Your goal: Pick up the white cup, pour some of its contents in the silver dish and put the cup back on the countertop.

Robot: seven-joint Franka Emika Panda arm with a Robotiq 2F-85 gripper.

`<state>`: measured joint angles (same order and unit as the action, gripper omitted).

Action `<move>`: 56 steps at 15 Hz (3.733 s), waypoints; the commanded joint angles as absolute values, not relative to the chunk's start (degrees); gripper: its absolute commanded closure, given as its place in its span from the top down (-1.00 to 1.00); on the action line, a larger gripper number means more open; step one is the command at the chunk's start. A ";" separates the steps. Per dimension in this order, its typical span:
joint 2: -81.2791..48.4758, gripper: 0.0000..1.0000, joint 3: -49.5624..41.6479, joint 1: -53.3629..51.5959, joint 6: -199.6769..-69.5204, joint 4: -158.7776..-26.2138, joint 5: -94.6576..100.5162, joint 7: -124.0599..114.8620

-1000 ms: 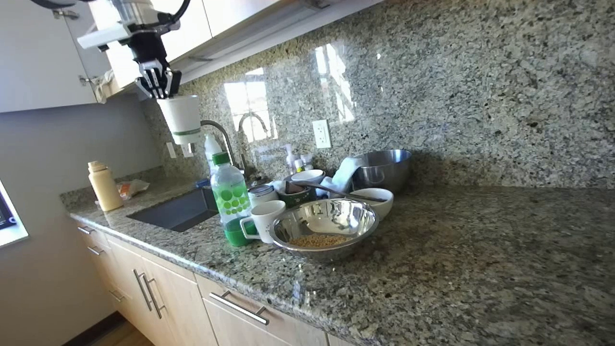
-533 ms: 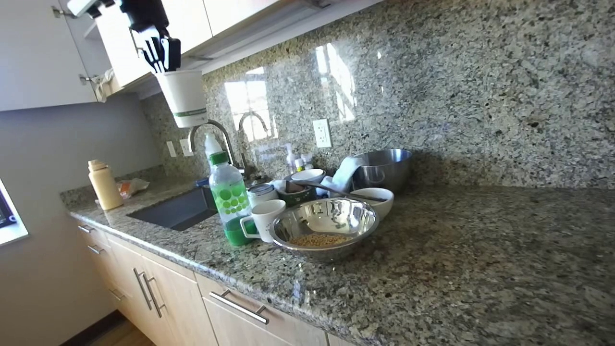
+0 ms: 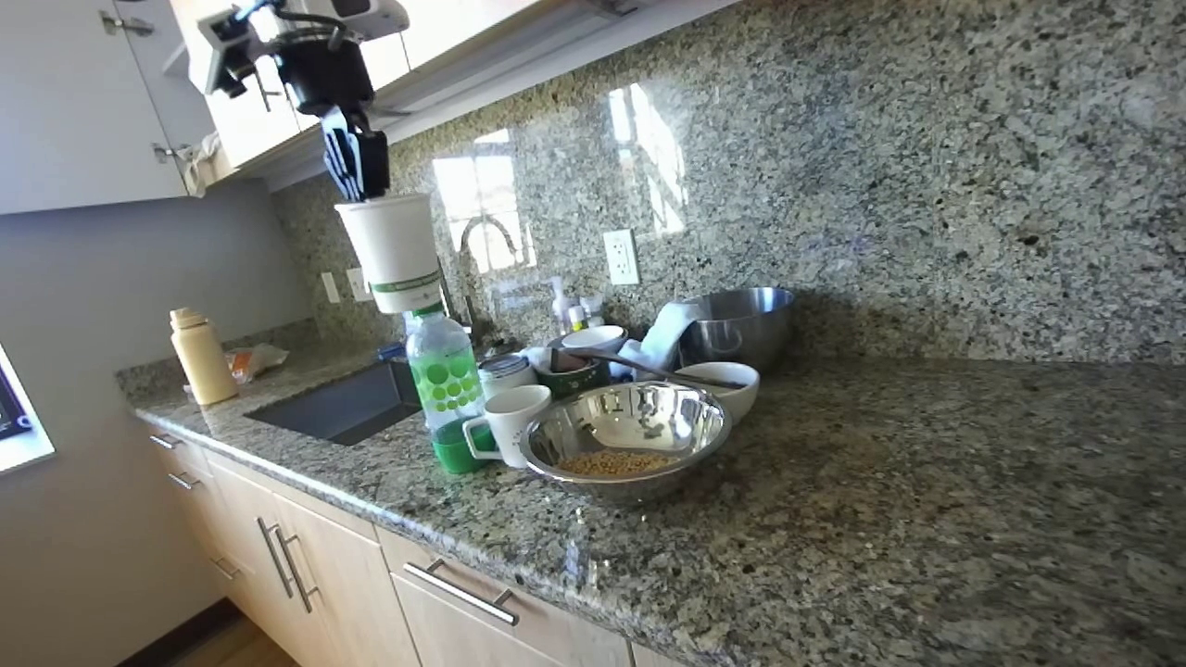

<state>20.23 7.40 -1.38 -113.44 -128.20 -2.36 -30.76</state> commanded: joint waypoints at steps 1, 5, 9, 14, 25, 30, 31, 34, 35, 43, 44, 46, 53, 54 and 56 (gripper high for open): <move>22.54 -0.98 6.83 0.94 -122.76 -137.62 -2.65 -33.58; 20.83 -0.98 6.40 3.07 -132.29 -144.62 -1.80 -35.90; 19.60 -0.98 7.06 5.35 -138.63 -148.19 0.84 -39.82; 16.52 -0.98 8.14 6.77 -140.62 -146.36 6.93 -46.53; 13.04 -0.97 9.33 0.71 -137.69 -136.07 5.99 -47.77; 13.55 -0.97 9.76 -0.14 -137.88 -136.31 5.79 -49.44; 13.61 -0.97 9.70 -0.08 -137.77 -136.44 5.79 -49.52; 13.96 -0.97 9.16 0.15 -137.40 -136.88 5.60 -49.11; 14.01 -0.97 9.04 0.22 -137.24 -136.93 5.69 -49.06; 13.10 -0.95 8.30 0.23 -137.92 -136.86 5.95 -47.71; 13.10 -0.95 8.27 0.24 -137.92 -136.86 5.94 -47.71; 13.10 -0.95 8.26 0.23 -137.91 -136.86 5.93 -47.71; 11.71 -0.97 8.05 0.26 -137.40 -135.54 5.65 -47.32; 11.23 -0.97 7.89 0.20 -137.24 -135.15 5.26 -46.99; 10.49 -0.97 7.57 0.25 -137.24 -134.62 5.01 -46.89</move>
<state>12.10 8.23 0.26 -138.00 -136.63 5.96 -47.69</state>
